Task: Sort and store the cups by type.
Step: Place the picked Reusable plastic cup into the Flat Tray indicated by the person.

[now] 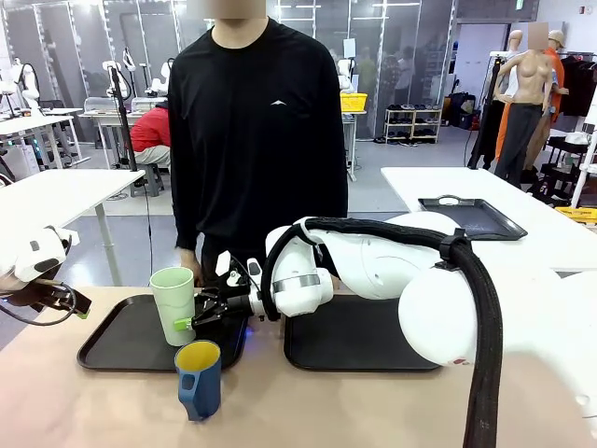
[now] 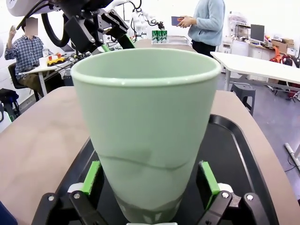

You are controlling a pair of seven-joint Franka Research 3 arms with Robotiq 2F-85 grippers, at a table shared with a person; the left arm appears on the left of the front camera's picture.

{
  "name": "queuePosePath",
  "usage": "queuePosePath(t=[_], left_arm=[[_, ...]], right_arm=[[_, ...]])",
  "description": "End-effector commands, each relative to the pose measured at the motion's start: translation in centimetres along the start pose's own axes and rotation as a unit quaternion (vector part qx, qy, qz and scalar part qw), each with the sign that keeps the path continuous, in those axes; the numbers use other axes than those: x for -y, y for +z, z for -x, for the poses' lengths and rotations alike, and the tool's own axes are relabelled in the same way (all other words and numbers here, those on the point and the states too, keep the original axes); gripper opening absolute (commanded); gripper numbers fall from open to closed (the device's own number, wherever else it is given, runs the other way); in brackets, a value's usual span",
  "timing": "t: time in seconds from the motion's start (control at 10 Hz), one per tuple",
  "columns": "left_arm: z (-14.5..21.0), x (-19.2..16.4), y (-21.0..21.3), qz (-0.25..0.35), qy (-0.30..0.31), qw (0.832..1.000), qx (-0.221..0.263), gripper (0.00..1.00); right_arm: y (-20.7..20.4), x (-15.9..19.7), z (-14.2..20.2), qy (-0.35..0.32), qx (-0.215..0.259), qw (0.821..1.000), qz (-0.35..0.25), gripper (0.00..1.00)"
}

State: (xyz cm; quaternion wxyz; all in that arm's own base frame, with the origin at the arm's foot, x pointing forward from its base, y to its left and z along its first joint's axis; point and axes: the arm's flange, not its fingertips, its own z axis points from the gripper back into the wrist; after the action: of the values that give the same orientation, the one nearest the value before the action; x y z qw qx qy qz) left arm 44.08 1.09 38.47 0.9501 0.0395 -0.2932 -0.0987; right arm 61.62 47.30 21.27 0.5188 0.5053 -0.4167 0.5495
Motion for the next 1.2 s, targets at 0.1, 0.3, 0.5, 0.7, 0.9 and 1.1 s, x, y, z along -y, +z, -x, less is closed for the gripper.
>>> queuePosePath(t=[0.1,0.3,0.5,0.7,0.9,1.1], left_arm=[[0.0,-0.2,0.0,-0.001,0.002,1.000,0.000,1.00],[0.0,-0.2,0.0,-0.001,0.002,1.000,0.000,1.00],[0.0,-0.2,0.0,-0.001,0.002,1.000,0.000,1.00],[0.0,-0.2,0.0,-0.001,0.002,1.000,0.000,1.00],[0.0,-0.2,0.0,-0.001,0.002,1.000,0.000,1.00],[0.0,-0.2,0.0,-0.001,0.002,1.000,0.000,1.00]], right_arm=[[1.6,-0.4,-0.8,-0.023,-0.020,1.000,0.002,1.00],[2.9,-0.8,-1.1,-0.024,-0.035,0.999,0.017,1.00],[4.5,-1.5,-1.5,-0.025,-0.046,0.998,0.028,1.00],[6.8,-2.4,-2.1,-0.031,-0.057,0.997,0.033,1.00],[8.7,-3.2,-2.8,-0.029,-0.079,0.996,0.042,1.00],[9.5,-3.9,-3.2,-0.029,-0.091,0.994,0.044,1.00]])
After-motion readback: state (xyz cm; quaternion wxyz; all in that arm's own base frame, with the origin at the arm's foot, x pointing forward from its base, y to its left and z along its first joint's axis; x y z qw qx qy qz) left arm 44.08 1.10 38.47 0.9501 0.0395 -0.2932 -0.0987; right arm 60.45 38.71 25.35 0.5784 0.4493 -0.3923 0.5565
